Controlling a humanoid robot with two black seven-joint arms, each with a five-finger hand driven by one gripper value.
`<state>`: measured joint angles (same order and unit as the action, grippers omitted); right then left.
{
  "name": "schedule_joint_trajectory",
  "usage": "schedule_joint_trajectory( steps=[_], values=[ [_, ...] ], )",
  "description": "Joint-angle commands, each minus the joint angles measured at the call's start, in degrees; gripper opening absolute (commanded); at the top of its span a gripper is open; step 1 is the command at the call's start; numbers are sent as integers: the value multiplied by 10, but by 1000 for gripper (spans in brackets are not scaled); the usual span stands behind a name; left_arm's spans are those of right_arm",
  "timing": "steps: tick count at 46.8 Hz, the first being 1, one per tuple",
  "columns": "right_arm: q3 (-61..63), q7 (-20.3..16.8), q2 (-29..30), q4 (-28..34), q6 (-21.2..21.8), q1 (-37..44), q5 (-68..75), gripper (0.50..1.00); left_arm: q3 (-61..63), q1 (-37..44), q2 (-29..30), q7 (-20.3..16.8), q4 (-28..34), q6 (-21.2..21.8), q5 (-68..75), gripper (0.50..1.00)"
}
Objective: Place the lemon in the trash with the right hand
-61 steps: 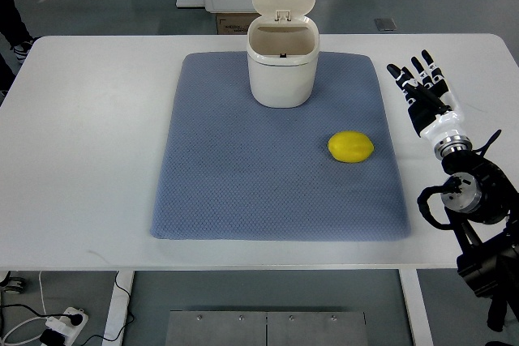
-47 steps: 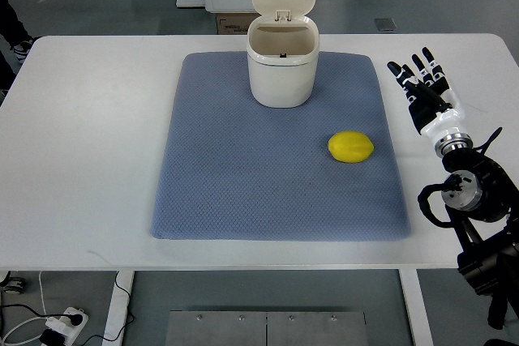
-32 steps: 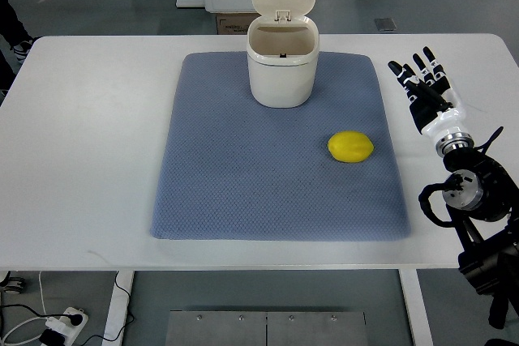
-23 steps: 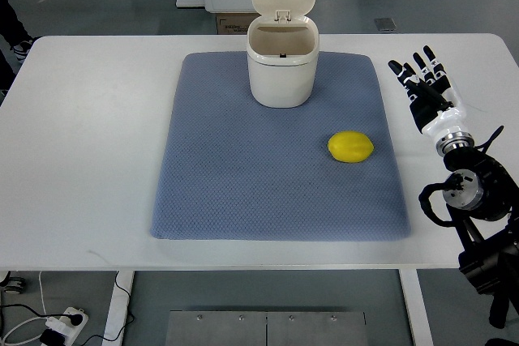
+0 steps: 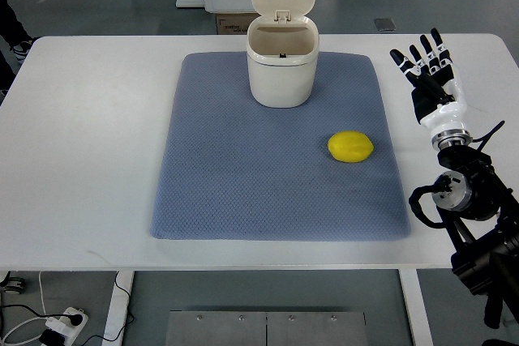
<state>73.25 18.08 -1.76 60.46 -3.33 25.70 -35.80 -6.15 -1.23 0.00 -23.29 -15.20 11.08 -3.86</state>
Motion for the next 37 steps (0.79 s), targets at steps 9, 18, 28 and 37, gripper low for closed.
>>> schedule_joint_trajectory(
  steps=[9,18,28,37],
  values=[
    [-10,-9,-2,0,6,6,6,1000,0,0,0,0,0,0,1,1000],
    [-15,-22,-5,0,9,6,6,1000,0,0,0,0,0,0,0,1000],
    [-25,-71,-29,0,14,10,6,1000,0,0,0,0,0,0,0,1000],
    [-25,-84,-40,-13,21,15,7,1000,0,0,0,0,0,0,0,1000]
  ],
)
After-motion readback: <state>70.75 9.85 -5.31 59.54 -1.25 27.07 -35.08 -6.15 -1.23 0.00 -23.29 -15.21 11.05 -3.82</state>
